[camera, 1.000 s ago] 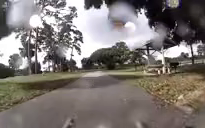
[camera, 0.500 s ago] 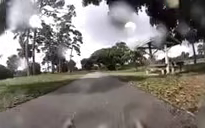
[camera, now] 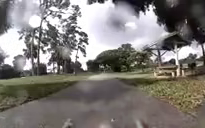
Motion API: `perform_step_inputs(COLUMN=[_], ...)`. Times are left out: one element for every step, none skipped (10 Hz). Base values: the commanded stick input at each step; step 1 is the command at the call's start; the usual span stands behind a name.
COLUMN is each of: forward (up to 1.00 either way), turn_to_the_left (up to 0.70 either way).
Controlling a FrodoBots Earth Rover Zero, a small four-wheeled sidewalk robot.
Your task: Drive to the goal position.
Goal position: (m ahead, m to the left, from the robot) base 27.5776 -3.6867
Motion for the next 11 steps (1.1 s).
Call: perform_step_inputs(forward=[1.00, 1.00, 1.00, 1.00, 1.00, 1.00, 1.00, 1.00, 1.00, 1.00, 1.00], turn_to_the_left=[0.00, 0.00, 0.00, 0.00, 0.00, 0.00, 0.00, 0.28, 0.36, 0.38, 0.40])
